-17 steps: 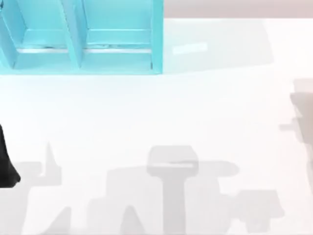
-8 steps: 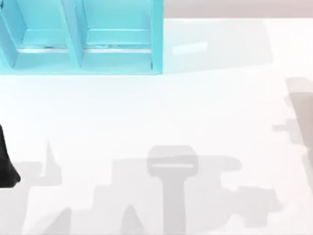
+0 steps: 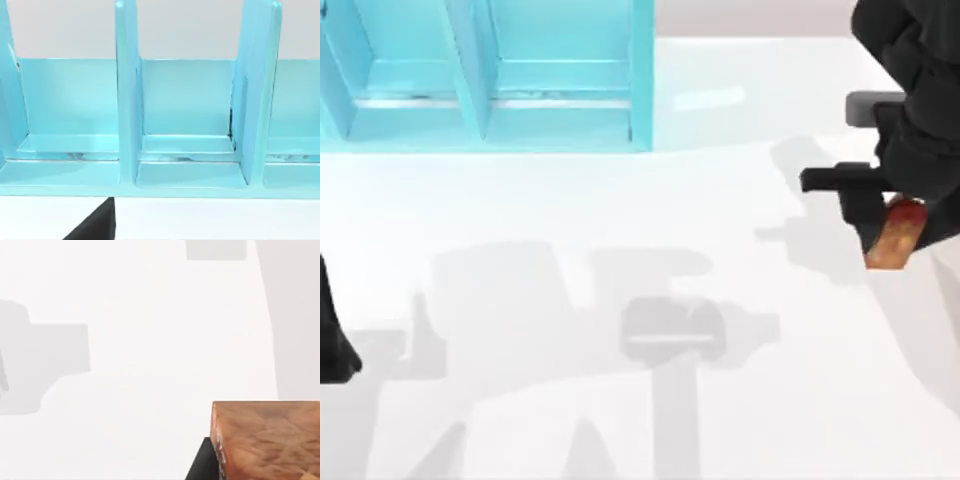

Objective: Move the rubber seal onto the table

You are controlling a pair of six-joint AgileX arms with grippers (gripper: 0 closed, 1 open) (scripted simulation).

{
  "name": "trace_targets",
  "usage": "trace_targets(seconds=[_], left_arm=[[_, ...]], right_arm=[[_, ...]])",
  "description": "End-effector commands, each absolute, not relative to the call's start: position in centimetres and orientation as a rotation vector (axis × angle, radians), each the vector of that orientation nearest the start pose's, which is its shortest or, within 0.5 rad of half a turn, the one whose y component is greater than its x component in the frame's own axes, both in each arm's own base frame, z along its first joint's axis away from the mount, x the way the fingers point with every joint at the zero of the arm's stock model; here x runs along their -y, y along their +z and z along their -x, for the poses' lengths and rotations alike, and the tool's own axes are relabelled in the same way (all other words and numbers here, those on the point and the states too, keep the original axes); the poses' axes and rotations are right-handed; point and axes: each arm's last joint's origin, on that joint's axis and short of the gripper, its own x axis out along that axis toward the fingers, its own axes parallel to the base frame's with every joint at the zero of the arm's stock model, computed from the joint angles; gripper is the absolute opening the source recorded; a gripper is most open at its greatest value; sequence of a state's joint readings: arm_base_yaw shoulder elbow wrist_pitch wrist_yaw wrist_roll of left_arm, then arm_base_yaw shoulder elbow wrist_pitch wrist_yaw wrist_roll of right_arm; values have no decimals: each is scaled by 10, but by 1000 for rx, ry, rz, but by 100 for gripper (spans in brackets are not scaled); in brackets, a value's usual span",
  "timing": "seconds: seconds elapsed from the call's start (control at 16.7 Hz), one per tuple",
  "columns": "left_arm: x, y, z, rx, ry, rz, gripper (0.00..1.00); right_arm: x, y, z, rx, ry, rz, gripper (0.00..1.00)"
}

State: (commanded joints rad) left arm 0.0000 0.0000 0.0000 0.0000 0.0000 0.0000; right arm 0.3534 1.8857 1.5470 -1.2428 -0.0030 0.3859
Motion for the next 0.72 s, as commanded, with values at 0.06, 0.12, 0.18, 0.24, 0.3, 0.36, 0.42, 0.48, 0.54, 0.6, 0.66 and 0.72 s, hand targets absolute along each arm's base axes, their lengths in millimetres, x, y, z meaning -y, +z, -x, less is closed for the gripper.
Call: trace_targets(seconds=[0.06, 0.12, 0.18, 0.24, 0.3, 0.36, 0.42, 0.48, 0.54, 0.6, 0.66, 0.72], left_arm=[[1, 160, -106, 0, 0, 0, 100], [1, 160, -106, 0, 0, 0, 100], [1, 160, -106, 0, 0, 0, 100], [1, 160, -106, 0, 0, 0, 100], [1, 160, -106, 0, 0, 0, 100], [1, 160, -106, 0, 0, 0, 100], [1, 160, -106, 0, 0, 0, 100], [1, 160, -106, 0, 0, 0, 100], [1, 160, -106, 0, 0, 0, 100], [1, 160, -106, 0, 0, 0, 100], [1, 160, -106, 0, 0, 0, 100], [1, 160, -106, 0, 0, 0, 100]], right_arm=[[-154, 215, -338, -1580, -21, -19, 0], [-178, 203, -339, -1576, -18, -18, 0], [-198, 193, -339, -1572, -16, -17, 0], [-213, 185, -337, -1569, -14, -16, 0], [-224, 178, -336, -1568, -14, -15, 0], [-230, 174, -335, -1569, -15, -13, 0], [-231, 173, -334, -1569, -15, -13, 0], [-231, 173, -334, -1569, -15, -13, 0], [-231, 173, -334, -1569, -15, -13, 0], [-229, 173, -334, -1573, -18, -16, 0], [-230, 172, -334, -1573, -18, -16, 0], [-230, 168, -334, -1572, -17, -17, 0]])
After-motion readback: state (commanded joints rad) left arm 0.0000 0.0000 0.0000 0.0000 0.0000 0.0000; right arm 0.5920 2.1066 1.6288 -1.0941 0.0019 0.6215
